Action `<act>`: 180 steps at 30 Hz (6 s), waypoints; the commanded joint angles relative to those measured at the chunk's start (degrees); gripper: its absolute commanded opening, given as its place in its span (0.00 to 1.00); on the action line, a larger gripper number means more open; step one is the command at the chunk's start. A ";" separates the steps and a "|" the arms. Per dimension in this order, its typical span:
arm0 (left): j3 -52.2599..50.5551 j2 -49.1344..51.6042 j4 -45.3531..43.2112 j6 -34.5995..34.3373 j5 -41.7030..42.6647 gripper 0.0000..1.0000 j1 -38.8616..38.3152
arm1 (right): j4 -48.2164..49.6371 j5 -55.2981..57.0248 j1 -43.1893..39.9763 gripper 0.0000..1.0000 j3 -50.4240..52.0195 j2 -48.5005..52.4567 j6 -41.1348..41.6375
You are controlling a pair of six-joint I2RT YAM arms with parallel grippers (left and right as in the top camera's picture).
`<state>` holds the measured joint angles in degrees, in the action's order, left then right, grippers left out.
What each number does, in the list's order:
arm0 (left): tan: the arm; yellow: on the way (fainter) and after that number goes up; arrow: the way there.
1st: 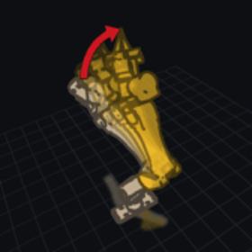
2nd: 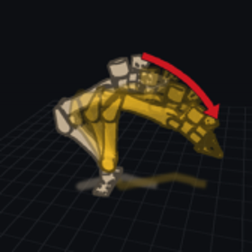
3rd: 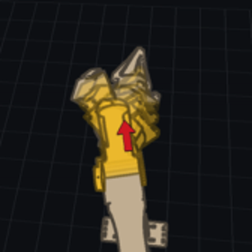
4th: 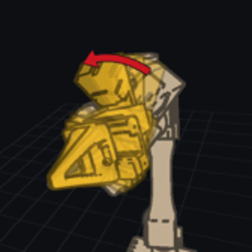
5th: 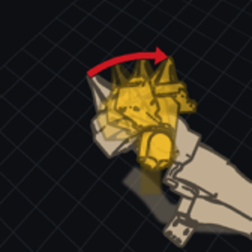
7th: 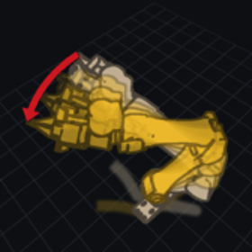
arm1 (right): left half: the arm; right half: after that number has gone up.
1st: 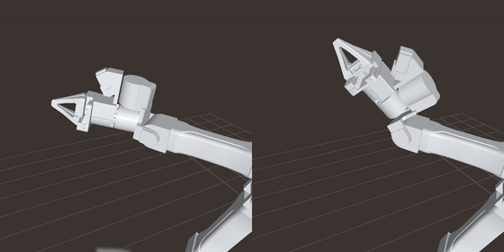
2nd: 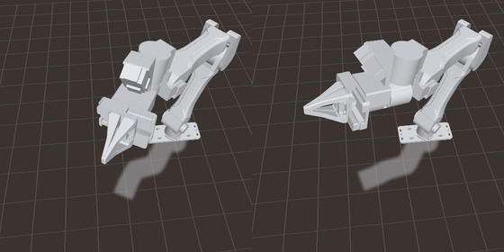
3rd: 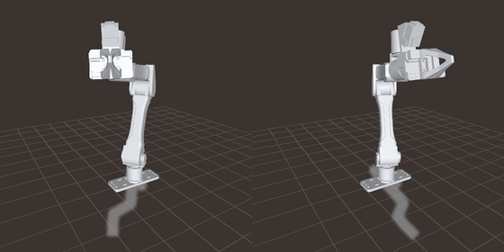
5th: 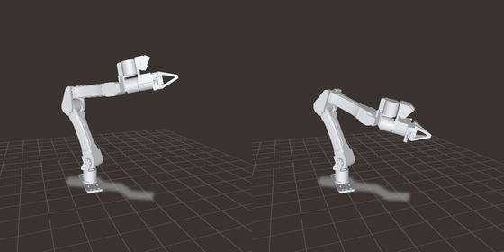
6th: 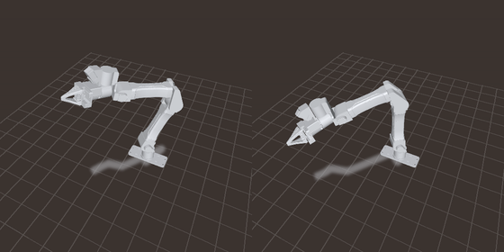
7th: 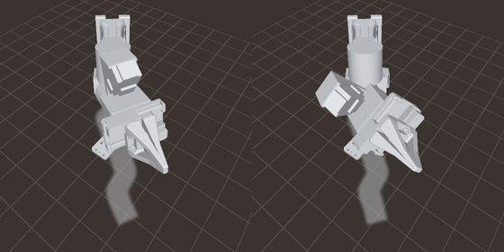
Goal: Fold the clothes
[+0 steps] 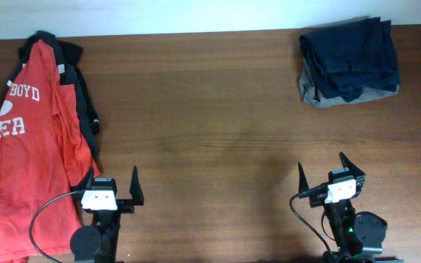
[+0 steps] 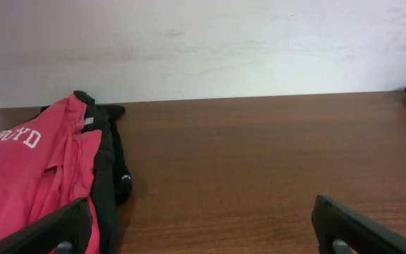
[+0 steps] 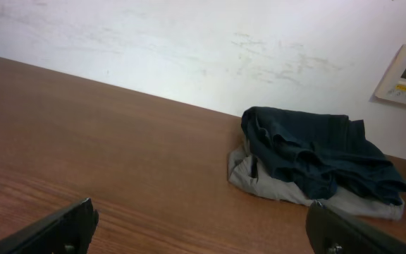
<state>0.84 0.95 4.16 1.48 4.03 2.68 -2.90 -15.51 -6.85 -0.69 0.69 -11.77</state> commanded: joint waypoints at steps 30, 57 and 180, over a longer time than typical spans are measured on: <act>-0.33 -0.59 0.22 0.48 -0.44 0.99 -0.22 | -0.11 -0.35 -0.35 0.99 0.37 -0.33 0.72; -0.33 -0.61 0.20 0.48 -0.44 0.99 -0.22 | -0.11 -0.35 -0.35 0.99 0.37 -0.33 0.72; 106.51 109.44 33.62 -3.15 -5.35 0.01 14.53 | -47.67 -24.76 -0.31 0.91 -88.35 98.05 4.79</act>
<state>101.73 118.15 36.12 -1.19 -7.11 21.85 -50.74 -40.40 -6.90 -89.52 98.59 -7.20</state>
